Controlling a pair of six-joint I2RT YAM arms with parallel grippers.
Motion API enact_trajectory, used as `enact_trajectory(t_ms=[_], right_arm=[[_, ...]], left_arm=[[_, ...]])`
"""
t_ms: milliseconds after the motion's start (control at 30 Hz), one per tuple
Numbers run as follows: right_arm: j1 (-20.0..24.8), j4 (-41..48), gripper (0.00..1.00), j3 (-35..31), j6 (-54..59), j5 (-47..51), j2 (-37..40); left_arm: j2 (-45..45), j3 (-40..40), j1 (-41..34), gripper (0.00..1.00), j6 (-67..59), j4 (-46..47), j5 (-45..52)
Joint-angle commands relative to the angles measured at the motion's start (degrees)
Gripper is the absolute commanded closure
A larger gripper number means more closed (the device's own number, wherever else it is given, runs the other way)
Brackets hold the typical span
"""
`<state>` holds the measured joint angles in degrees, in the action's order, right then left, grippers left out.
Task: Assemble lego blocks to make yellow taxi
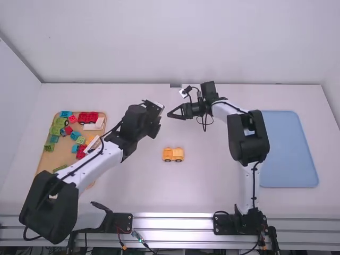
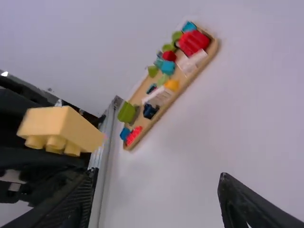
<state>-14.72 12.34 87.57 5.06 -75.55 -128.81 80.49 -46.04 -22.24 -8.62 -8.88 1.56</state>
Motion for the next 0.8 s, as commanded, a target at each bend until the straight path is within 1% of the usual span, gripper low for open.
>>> enact_trajectory(t_ms=[0, 67, 100, 167, 200, 233, 267, 300, 333, 367, 433, 467, 533, 600, 767], right_arm=[[-0.3, 2.8, 0.3, 0.8, 9.3, 4.2, 5.2], [-0.3, 5.3, 0.3, 0.7, 12.0, 5.1, 6.6], [-0.3, 5.7, 0.32, 0.2, 12.9, 5.3, 7.4], [-0.3, 4.6, 0.34, -0.7, 13.1, 4.5, 7.9], [-0.3, 2.3, 0.34, -1.6, 11.8, 4.6, 7.8], [-0.3, -0.4, 0.37, -2.7, 9.3, 5.1, 7.9], [-0.4, -1.0, 0.38, -2.9, 8.9, 5.1, 7.8], [-0.5, -6.1, 0.38, -4.9, 6.0, 4.9, 7.8], [-0.4, -8.7, 0.37, -5.8, 4.5, 4.9, 7.9], [-0.3, -13.6, 0.37, -7.5, 1.4, 4.9, 7.9], [0.0, -19.3, 0.36, -9.9, -2.1, 4.9, 8.3], [0.3, -23.0, 0.33, -11.8, -3.9, 4.9, 8.9], [0.2, -25.8, 0.31, -13.6, -5.3, 4.8, 9.7], [-0.8, -31.1, 0.29, -16.5, -8.2, 4.5, 10.9], [-1.2, -37.7, 0.28, -18.7, -12.9, 3.2, 11.6]], left_arm=[[-1.2, 1.6, 0.0, 0.98, 0.2, -0.7, 0.8], [-1.2, 2.4, 0.0, 0.98, 0.2, -1.9, 0.9], [-1.2, 2.8, 0.1, 0.98, 0.2, -2.8, 1.4], [-1.2, 3.4, 0.3, 0.98, -0.3, -3.9, 3.5], [-1.2, 3.7, 0.0, 0.98, -0.1, -4.1, 4.1], [-1.2, 3.8, -0.1, 0.98, 0.2, -4.0, 3.9], [-1.2, 3.9, -0.1, 0.98, 0.2, -3.9, 3.9], [-1.2, 4.1, 0.0, 0.98, 0.2, -3.6, 3.8], [-1.2, 4.2, 0.2, 0.98, 0.2, -3.6, 3.8], [-1.2, 4.2, 0.3, 0.98, 0.3, -3.6, 3.8], [-1.2, 4.2, -0.1, 0.98, 0.3, -3.7, 3.8], [-1.2, 4.2, 0.0, 0.98, 0.4, -4.2, 4.0], [-1.2, 4.2, 0.2, 0.98, 0.4, -4.8, 4.4], [-1.2, 4.2, -0.1, 0.98, 0.2, -5.7, 5.4], [-1.2, 4.2, 0.3, 0.98, 0.2, -5.8, 5.1]])
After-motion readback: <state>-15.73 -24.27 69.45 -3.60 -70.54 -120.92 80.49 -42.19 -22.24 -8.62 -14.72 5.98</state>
